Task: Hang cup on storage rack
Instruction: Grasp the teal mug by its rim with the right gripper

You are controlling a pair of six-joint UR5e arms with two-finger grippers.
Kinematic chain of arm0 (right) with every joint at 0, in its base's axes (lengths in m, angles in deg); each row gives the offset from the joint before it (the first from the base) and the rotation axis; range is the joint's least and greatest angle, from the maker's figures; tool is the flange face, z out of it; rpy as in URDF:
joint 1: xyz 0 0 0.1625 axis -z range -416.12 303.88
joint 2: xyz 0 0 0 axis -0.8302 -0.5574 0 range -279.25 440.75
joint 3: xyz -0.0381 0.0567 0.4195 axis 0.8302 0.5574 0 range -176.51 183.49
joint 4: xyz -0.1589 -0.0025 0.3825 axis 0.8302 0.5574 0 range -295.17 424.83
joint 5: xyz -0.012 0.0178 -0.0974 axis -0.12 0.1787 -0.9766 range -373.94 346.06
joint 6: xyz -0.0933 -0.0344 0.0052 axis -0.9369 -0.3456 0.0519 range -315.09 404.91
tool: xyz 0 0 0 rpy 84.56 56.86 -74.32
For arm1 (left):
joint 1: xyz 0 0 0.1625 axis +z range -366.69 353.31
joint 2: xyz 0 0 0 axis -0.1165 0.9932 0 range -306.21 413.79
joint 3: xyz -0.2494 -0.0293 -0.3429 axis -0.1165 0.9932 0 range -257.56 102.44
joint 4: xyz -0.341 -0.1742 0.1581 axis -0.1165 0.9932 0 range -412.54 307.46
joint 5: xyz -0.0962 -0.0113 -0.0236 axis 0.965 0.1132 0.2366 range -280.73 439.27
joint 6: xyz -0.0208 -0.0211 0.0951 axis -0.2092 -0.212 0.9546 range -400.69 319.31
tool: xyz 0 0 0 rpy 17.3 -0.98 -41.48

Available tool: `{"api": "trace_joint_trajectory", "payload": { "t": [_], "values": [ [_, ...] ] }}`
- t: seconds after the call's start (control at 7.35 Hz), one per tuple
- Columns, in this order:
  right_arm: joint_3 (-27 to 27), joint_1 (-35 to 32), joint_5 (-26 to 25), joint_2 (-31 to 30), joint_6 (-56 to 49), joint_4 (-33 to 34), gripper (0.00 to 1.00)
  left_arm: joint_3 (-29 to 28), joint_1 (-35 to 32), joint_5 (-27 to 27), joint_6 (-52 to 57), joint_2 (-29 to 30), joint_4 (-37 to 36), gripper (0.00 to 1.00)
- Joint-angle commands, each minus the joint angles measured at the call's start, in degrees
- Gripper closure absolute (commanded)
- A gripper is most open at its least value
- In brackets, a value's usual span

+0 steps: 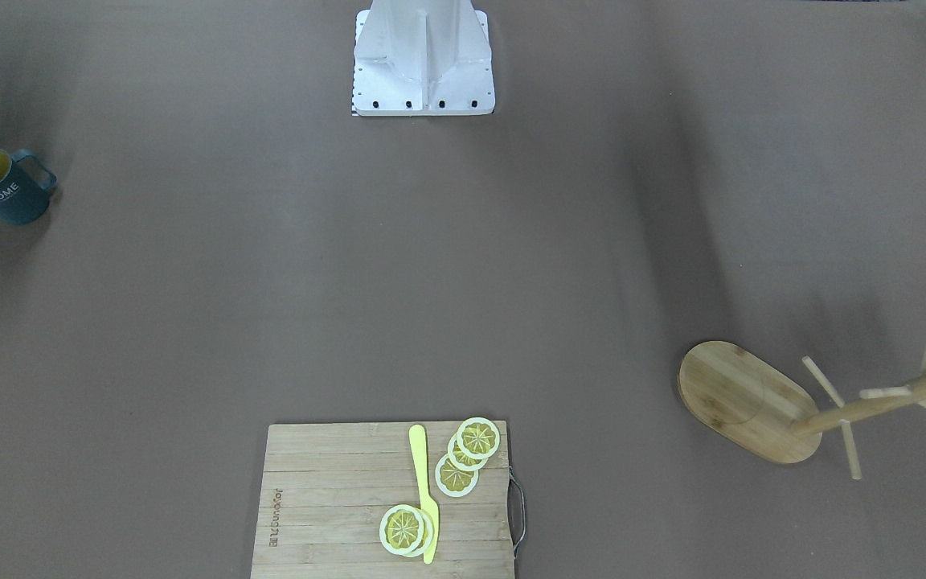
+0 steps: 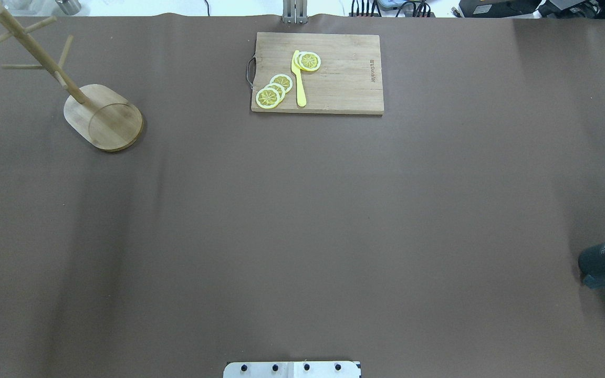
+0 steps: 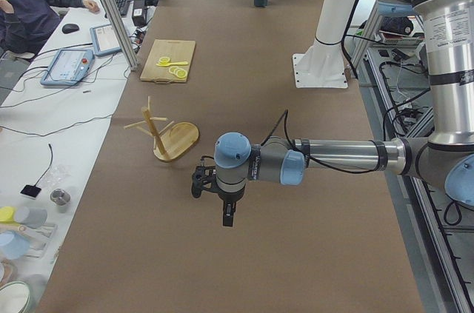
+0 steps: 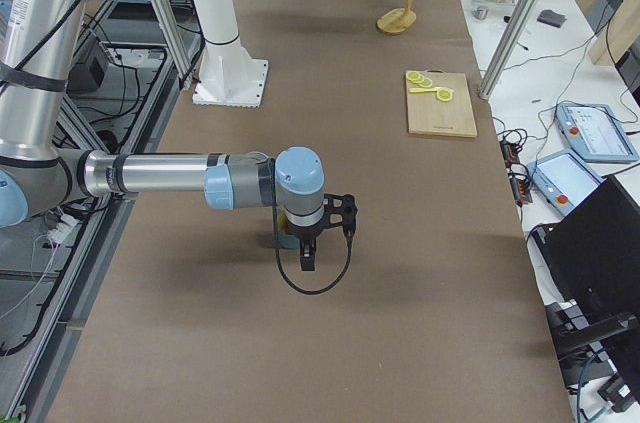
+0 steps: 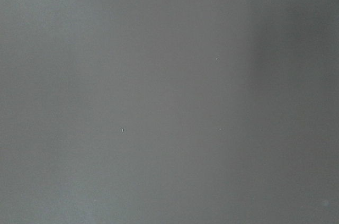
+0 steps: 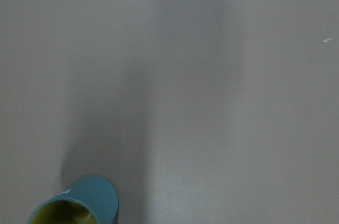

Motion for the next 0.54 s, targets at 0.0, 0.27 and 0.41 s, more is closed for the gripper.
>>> {"api": "trace_joint_trajectory", "payload": {
  "t": [0.0,0.27,0.41],
  "values": [
    [0.0,0.0,0.0,-0.2,0.0,0.0,0.0,1.6,0.1,0.0,-0.2,-0.2,-0.1,0.01],
    [-0.8,0.1,0.0,-0.1,0.0,0.1,0.0,2.2,0.1,-0.1,0.0,-0.1,0.0,0.01],
    [-0.8,0.1,0.0,0.3,-0.1,0.1,0.0,2.2,0.1,-0.1,0.0,0.0,0.0,0.01]
  ]
}}
